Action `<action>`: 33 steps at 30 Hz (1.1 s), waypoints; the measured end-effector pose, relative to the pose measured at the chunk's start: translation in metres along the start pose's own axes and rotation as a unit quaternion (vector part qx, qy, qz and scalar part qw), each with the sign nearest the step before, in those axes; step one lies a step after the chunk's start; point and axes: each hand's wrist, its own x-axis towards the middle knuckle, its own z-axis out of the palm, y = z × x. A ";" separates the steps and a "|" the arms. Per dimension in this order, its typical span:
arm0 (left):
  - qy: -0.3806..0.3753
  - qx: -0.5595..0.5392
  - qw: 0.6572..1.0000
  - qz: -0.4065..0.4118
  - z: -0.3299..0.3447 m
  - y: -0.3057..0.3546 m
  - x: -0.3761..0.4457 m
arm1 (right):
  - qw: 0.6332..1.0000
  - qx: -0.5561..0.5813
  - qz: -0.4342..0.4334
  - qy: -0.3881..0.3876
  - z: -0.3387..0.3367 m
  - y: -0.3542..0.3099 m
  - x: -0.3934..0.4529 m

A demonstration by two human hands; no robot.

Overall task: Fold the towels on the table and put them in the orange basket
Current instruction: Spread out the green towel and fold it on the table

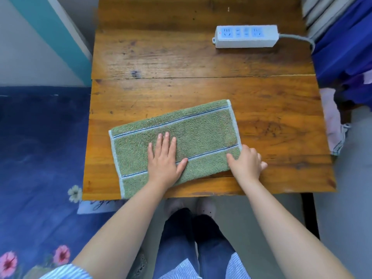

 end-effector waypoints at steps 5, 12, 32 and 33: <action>-0.001 -0.005 0.999 -0.034 0.000 0.009 0.003 | 0.999 0.039 0.021 -0.018 -0.008 -0.006 0.011; -0.001 -0.105 0.992 -0.064 -0.025 0.033 0.030 | 0.980 0.082 -0.147 0.103 -0.049 -0.026 0.039; 0.003 -0.712 0.681 -0.174 -0.116 -0.025 0.021 | 0.821 0.139 -0.553 0.020 -0.018 -0.049 -0.069; 0.011 -0.684 0.707 -0.180 -0.115 -0.028 0.020 | 0.820 0.137 -0.556 0.006 -0.015 -0.049 -0.073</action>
